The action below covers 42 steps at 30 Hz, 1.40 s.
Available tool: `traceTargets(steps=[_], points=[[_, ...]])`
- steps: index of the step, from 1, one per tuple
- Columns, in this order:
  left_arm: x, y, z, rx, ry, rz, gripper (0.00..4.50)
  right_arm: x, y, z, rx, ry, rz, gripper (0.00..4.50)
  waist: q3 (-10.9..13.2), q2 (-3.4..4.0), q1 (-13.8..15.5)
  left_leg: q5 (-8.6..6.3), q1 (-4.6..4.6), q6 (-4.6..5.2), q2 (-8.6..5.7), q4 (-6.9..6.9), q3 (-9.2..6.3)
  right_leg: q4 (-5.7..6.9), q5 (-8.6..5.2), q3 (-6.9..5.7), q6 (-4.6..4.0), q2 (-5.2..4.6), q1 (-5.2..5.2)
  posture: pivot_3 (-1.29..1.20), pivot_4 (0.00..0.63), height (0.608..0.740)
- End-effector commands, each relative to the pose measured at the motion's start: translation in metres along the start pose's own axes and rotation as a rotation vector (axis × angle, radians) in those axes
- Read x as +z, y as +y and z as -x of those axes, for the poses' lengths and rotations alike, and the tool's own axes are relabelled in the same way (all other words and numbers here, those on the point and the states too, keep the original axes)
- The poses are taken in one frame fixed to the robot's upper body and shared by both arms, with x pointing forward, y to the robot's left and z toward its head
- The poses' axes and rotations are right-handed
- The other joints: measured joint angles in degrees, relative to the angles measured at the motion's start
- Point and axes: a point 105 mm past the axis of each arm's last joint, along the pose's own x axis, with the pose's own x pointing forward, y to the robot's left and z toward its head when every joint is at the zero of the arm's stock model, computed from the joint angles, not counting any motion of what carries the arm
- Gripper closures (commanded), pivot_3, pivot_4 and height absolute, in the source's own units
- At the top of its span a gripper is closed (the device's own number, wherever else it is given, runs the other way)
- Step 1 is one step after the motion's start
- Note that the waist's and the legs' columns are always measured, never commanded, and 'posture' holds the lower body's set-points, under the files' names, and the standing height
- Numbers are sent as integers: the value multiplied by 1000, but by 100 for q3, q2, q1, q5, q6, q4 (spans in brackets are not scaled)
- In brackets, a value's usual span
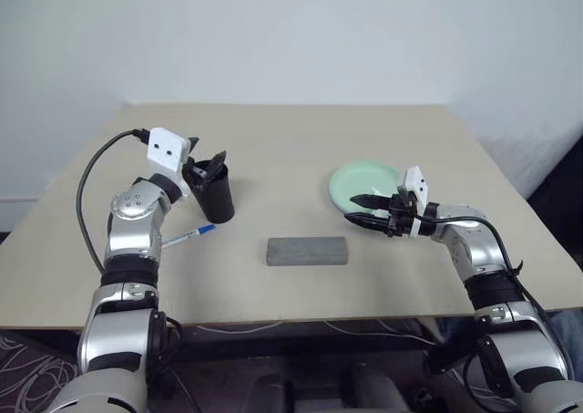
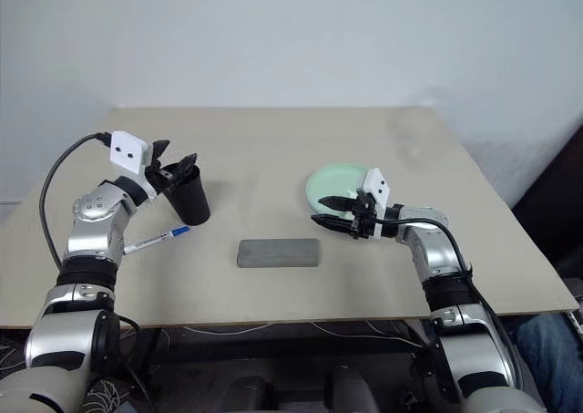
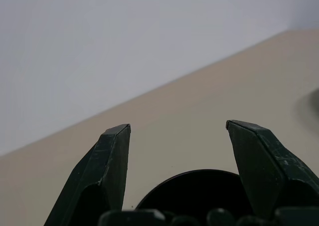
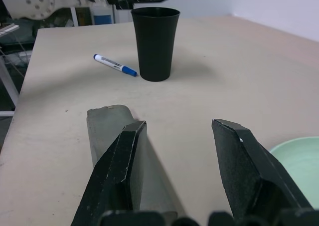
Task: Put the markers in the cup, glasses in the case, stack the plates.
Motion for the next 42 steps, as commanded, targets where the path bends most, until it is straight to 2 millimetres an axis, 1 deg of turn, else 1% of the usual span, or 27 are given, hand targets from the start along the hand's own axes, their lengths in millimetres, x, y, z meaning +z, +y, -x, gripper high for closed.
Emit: traceTargets(steps=[1, 3, 6, 8, 9, 11, 12, 14, 16, 17, 20, 22, 25, 27, 35, 38, 42], points=[[58, 6, 5, -98, -140, 17, 1277, 23, -3, 1, -3, -61, 51, 2210, 0, 0, -2, 0, -1, -1, 0, 0, 0, -1, 0, 0, 0, 0, -1, 0, 0, 721], [74, 1, 14, -179, -166, 40, 1277, 23, -3, 1, 0, -63, 51, 2210, 1, -1, -4, -1, -3, -2, 1, -1, 0, -3, 0, 0, 0, 0, -2, 0, 0, 721], [89, -4, 29, -276, -168, 76, 1277, 25, -2, 0, 7, -65, 52, 2210, 1, 0, -7, -2, -3, -3, 1, -2, -1, -5, -1, 0, 0, 0, -2, 0, 0, 721], [92, -7, 38, -330, -139, 94, 1277, 25, -2, -2, 10, -67, 53, 2210, 1, 1, -7, -2, 2, -3, 1, -5, 0, -5, -1, 0, 0, 0, 0, 0, 0, 721], [89, -9, 43, -354, -106, 105, 1277, 25, -2, -2, 11, -67, 53, 2210, 1, 1, -8, -2, 5, -3, 1, -6, 0, -4, -1, 0, 0, 0, 0, 0, 0, 721], [79, -14, 51, -404, -22, 93, 1277, 25, -2, -3, 12, -68, 54, 2210, 2, 2, -13, -2, 9, -3, 3, -7, 0, -2, -2, 0, -1, 1, 1, 0, 0, 721], [70, -17, 56, -434, 40, 84, 1277, 25, -2, -3, 13, -68, 53, 2210, 2, 2, -18, -2, 11, -4, 4, -7, 0, -1, -2, 0, -1, 2, 1, 0, 0, 721], [48, -22, 70, -500, 195, 37, 1277, 25, -2, -3, 15, -68, 54, 2210, 2, 2, -32, -2, 11, -4, 6, -8, 0, 0, -2, 0, -2, 4, 1, 0, 0, 721], [22, -21, 81, -525, 357, -30, 1277, 25, -2, -4, 16, -67, 54, 2210, 3, 4, -31, -2, 13, -5, 7, -12, 2, -1, -4, 1, -5, 3, 0, 0, 0, 721], [15, -20, 84, -527, 399, -50, 1277, 25, -2, -4, 16, -67, 54, 2210, 4, 4, -31, -2, 12, -5, 7, -13, 2, -2, -6, 1, -9, 2, -1, 0, 0, 721], [-3, -14, 94, -536, 530, -83, 690, 25, -2, -5, 18, -66, 54, 2210, 4, 1, 10, -3, 9, -6, 8, -16, 0, -5, -10, -2, -15, 1, -3, 0, 0, 721], [-15, -11, 99, -547, 608, -106, 20, 24, -2, -5, 19, -65, 55, 2210, 4, 2, 6, -3, 7, -7, 11, -16, 0, -6, -11, -4, -16, -2, -5, 0, 0, 721], [-34, -2, 106, -553, 727, -166, 20, 25, -2, -5, 24, -63, 56, 2210, 5, 3, 4, -4, 7, -6, 10, -23, 1, -7, -10, 0, -15, -5, -10, 0, 0, 721], [-41, 5, 105, -543, 766, -185, 20, 26, -2, -5, 26, -63, 58, 2210, 5, 1, 7, -3, 7, -6, 7, -24, 6, -6, -9, -1, -12, -4, -10, 0, 0, 721], [-55, 19, 100, -588, 868, -227, 20, 27, -3, -5, 25, -60, 65, 2210, 4, -1, 6, -3, 1, -4, 5, -24, 9, -8, -4, -4, -4, -2, -13, 0, 0, 721], [-59, 19, 95, -619, 904, -227, 20, 25, -3, -6, 23, -58, 63, 2210, 4, -3, 12, -2, -1, -4, 4, -23, 7, -7, -4, -6, -3, -2, -13, 0, 0, 721], [-69, 17, 92, -651, 957, -227, 20, 25, -4, -6, 15, -62, 63, 2210, 3, -4, 7, -2, -4, -3, 3, -21, 8, -8, -3, -5, -2, -2, -14, 0, 0, 721]])
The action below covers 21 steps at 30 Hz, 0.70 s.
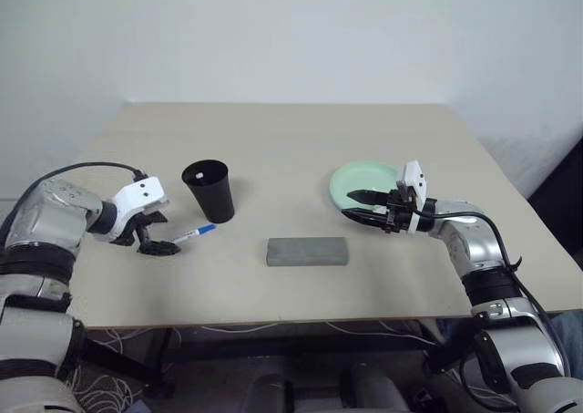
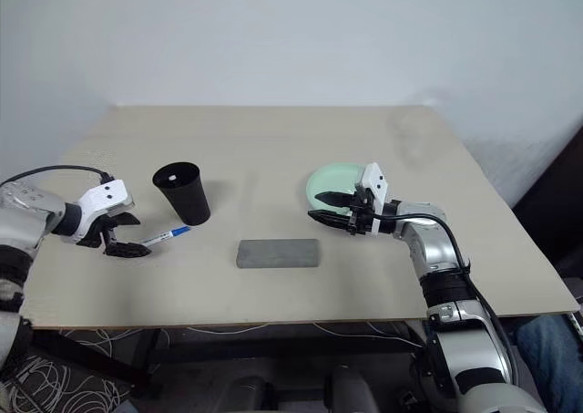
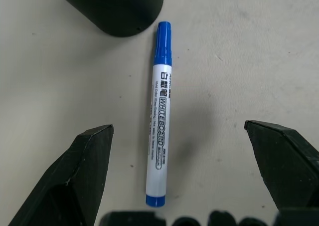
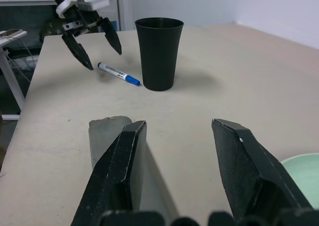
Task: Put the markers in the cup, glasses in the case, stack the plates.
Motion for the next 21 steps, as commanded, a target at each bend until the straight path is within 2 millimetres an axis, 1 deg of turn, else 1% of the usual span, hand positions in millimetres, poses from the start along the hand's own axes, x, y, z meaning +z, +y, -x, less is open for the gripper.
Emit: traceTargets(steps=[1, 5, 8, 12, 13, 14, 18, 19, 21], points=[[3, 6, 0, 3, 33, -26, 20, 16, -4, -1, -9, -35, 55, 2210, 0, 0, 0, 0, 0, 0, 0, 0, 0, 0, 0, 0, 0, 0, 0, 0, 0, 721], [1, 6, -8, -15, 56, -9, 20, 14, -3, 2, -18, -33, 54, 2210, -1, -1, 0, 0, -6, 1, 1, 0, -1, 1, 0, 0, 1, 1, -6, 0, 0, 721], [0, 3, -14, -44, 66, -3, 595, 13, -3, 4, -28, -33, 53, 2210, -1, -2, -1, 0, -12, 1, 1, 0, -1, 2, 1, 0, 1, 1, -10, 0, 0, 721], [-1, 0, -18, -62, 61, 3, 2043, 13, -3, 6, -36, -32, 52, 2210, -1, -2, -1, 1, -18, 2, 0, 3, -1, 3, 1, 1, 2, 0, -16, 0, 0, 721], [0, -1, -19, -66, 58, 2, 2467, 12, -3, 6, -37, -31, 52, 2210, -1, -2, -1, 0, -18, 2, 0, 3, -2, 3, 1, 0, 2, 0, -15, 0, 0, 721], [0, -1, -19, -67, 55, 2, 2708, 12, -3, 6, -38, -30, 52, 2210, -1, -2, -1, 0, -18, 2, 0, 4, -2, 3, 1, 0, 2, 0, -15, 0, 0, 721], [-1, -2, -20, -73, 52, 4, 4180, 12, -3, 6, -39, -29, 50, 2210, -1, -2, -2, 0, -18, 2, 0, 4, -2, 2, 1, 1, 2, 0, -15, 0, 0, 721], [-2, -2, -20, -75, 52, 5, 4415, 12, -3, 6, -39, -28, 49, 2210, -1, -2, -1, 0, -18, 2, 0, 4, -1, 2, 1, 1, 2, 0, -15, 0, 0, 721], [-2, -4, -21, -81, 41, 10, 4425, 12, -4, 5, -38, -27, 48, 2210, -1, -2, -1, 0, -18, 2, 0, 4, -2, 3, 1, 1, 2, -1, -15, 0, 0, 721]])
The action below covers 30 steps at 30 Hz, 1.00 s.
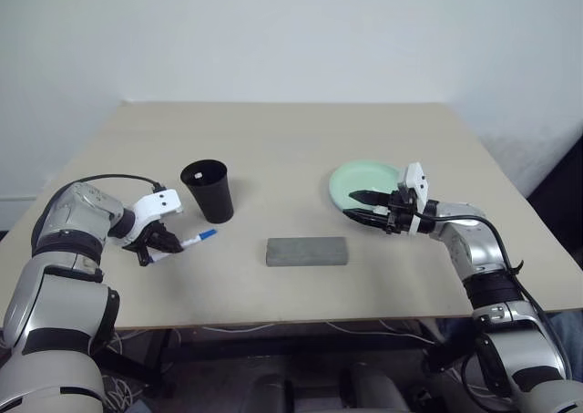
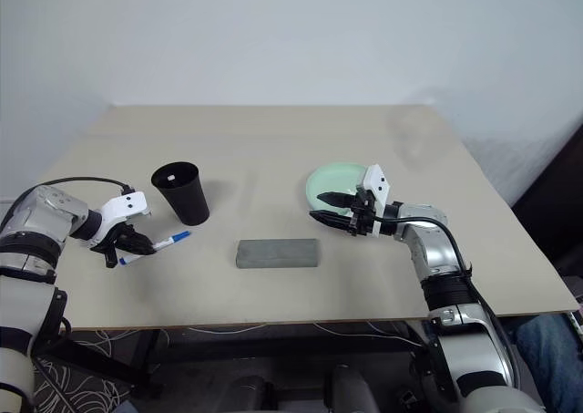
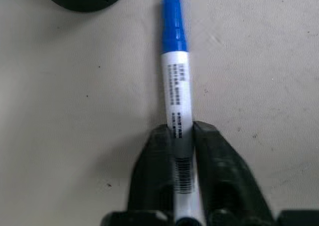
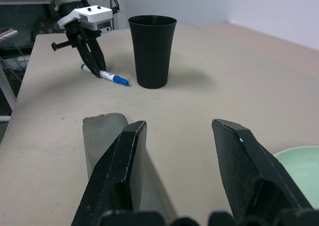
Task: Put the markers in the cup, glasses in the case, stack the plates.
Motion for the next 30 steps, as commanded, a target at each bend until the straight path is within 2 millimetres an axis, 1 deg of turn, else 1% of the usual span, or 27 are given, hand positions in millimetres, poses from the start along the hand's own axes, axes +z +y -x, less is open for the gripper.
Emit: traceTargets(steps=[1, 3, 6, 8, 12, 14, 15, 17, 18, 21, 22, 23, 26, 28, 30], points=[[6, -1, 2, -14, -35, -7, 4425, 14, -4, 2, -9, -30, 43, 2210, 0, 0, 0, 0, 0, 0, 0, 0, 0, 0, 0, 0, 0, 0, 0, 0, 0, 721], [7, -3, 2, -32, -50, -16, 4425, 14, -4, 1, -7, -30, 43, 2210, 0, 0, 0, 0, 0, 0, 0, 0, 0, 0, 0, 0, 0, 0, 0, 0, 0, 721], [19, -13, 2, -101, -123, -59, 4425, 14, -4, 1, -4, -30, 43, 2210, 0, 0, 1, 0, 0, 0, 0, 0, 1, 0, 0, 1, 0, -1, 0, 0, 0, 721], [22, -17, 3, -123, -145, -79, 4425, 14, -4, 1, -3, -30, 43, 2210, 0, 0, 4, 0, -2, 0, 0, 0, -2, -1, 0, 0, 0, -2, 0, 0, 0, 721], [42, -36, 6, -176, -247, -183, 4425, 13, -3, 1, 2, -26, 42, 2210, 0, 1, -1, 0, -4, 0, 2, 4, 0, 0, 0, 4, 0, -5, -1, 0, 0, 721], [54, -43, 8, -174, -310, -213, 4425, 13, -3, 1, 4, -25, 41, 2210, 0, 1, 2, 0, -6, 1, 3, 6, -1, 1, 0, 4, 0, -5, -2, 0, 0, 721], [69, -45, 11, -161, -387, -206, 4425, 13, -3, 1, 5, -24, 41, 2210, 0, 1, 3, 0, -6, 1, 3, 8, -3, 2, 0, 3, 0, -5, -2, 0, 0, 721], [89, -47, 18, -142, -494, -190, 4425, 13, -3, 0, 7, -22, 41, 2210, 0, 0, 8, 1, -11, 1, 3, 16, -9, 4, 0, -1, 0, -4, -1, 0, 0, 721], [101, -46, 22, -114, -557, -191, 4425, 13, -3, 0, 8, -21, 41, 2210, 0, 0, 4, 1, -14, 2, 2, 22, -14, 4, 0, -4, 0, -2, 1, 0, 0, 721], [124, -42, 34, -41, -694, -177, 4425, 15, -4, -1, 2, -25, 49, 2210, 0, 1, -3, 1, -5, 2, -1, 26, -12, 4, 1, 1, 0, -2, 9, 0, 0, 721], [137, -38, 43, 13, -775, -172, 4425, 18, -6, -1, -4, -34, 54, 2210, 0, 1, -7, 1, 1, 2, -1, 26, -12, 4, 1, 1, 0, -2, 13, 0, 0, 721], [145, -35, 50, 52, -832, -167, 4425, 21, -7, -1, -8, -40, 58, 2210, 0, 1, -8, 1, 5, 2, 0, 26, -12, 4, 1, 2, 1, -1, 16, 0, 0, 721], [160, -28, 65, 135, -944, -143, 4425, 26, -8, -1, -9, -50, 67, 2210, 0, 1, -8, 1, 9, 2, 1, 25, -14, 10, 2, 2, 1, 5, 17, 0, 0, 721], [168, -12, 83, 275, -1036, -121, 4425, 32, -8, -1, 4, -56, 80, 2210, 0, 1, -5, 1, 12, 2, 1, 25, -14, 12, 2, 2, 1, 6, 18, 0, 0, 721], [171, 0, 96, 377, -1091, -98, 4425, 35, -7, -1, 15, -61, 89, 2210, 0, 1, -4, 1, 12, 1, 1, 25, -15, 12, 2, 1, 1, 7, 19, 0, 0, 721]])
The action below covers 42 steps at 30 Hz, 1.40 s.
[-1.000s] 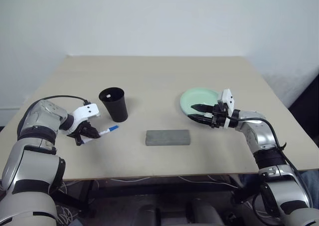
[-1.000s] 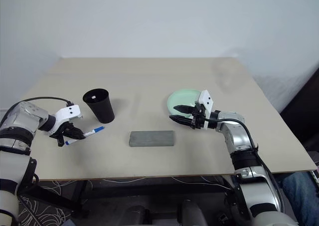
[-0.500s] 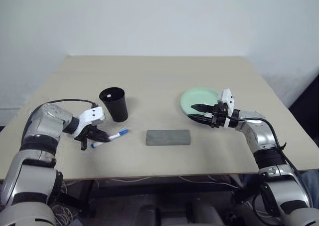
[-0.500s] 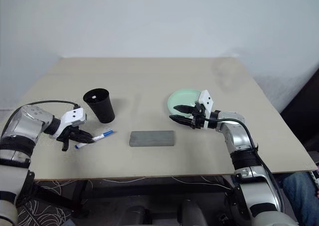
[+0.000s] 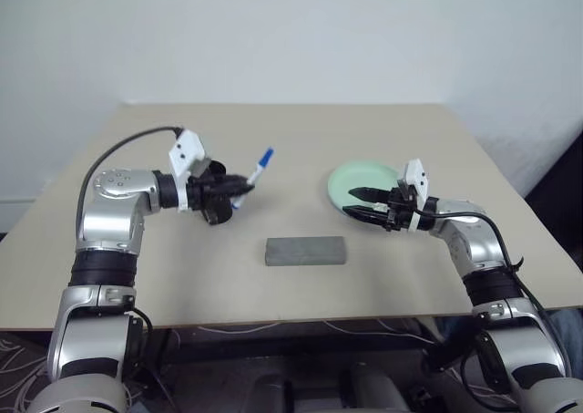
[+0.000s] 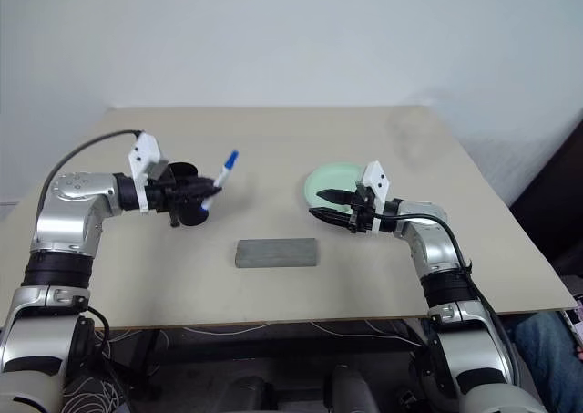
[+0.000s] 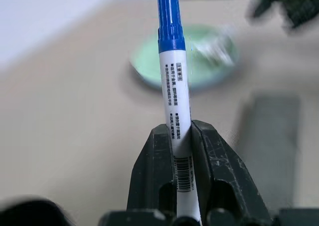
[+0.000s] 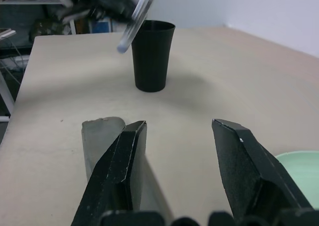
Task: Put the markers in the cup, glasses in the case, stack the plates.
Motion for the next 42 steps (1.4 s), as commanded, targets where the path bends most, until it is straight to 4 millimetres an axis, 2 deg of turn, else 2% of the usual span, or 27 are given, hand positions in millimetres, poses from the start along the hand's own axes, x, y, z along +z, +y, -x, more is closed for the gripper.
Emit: traceTargets(steps=[1, 4, 10, 23, 35, 42], points=[[35, 29, 9, 180, -142, -74, 4425, 27, -4, 1, 12, -53, 70, 2210, 0, 0, -1, 0, 3, 0, -1, 0, 1, 0, 0, 0, 0, 0, 3, 0, 0, 721], [43, 55, 20, 355, -186, -81, 4425, 31, -4, -1, 17, -60, 80, 2210, 0, 0, 0, 0, 9, 0, -2, 0, 3, -4, 0, 2, 1, -2, 10, 0, 0, 721], [45, 78, 31, 564, -198, -159, 4425, 31, -2, -3, 22, -65, 83, 2210, -1, -1, 8, -1, 8, -1, -2, 0, 4, -4, 1, 1, 1, -3, 9, 0, 0, 721], [-8, 68, 29, 624, -167, -55, 4425, 27, -2, -3, 23, -61, 80, 2210, -1, -1, 3, -1, 8, -3, -2, -2, 8, -3, 3, -1, 1, -6, 8, 0, 0, 721], [-19, 63, 24, 632, -186, 9, 4425, 26, 0, -3, 29, -59, 77, 2210, -1, -2, 5, -2, 6, -4, -3, -2, 8, -7, 3, -3, 1, -7, 8, 0, 0, 721], [-19, 60, 19, 621, -202, 29, 2101, 26, -1, -3, 26, -59, 75, 2210, -1, -2, 5, -2, 6, -4, -3, -2, 8, -8, 3, -3, 1, -7, 8, 0, 0, 721]])
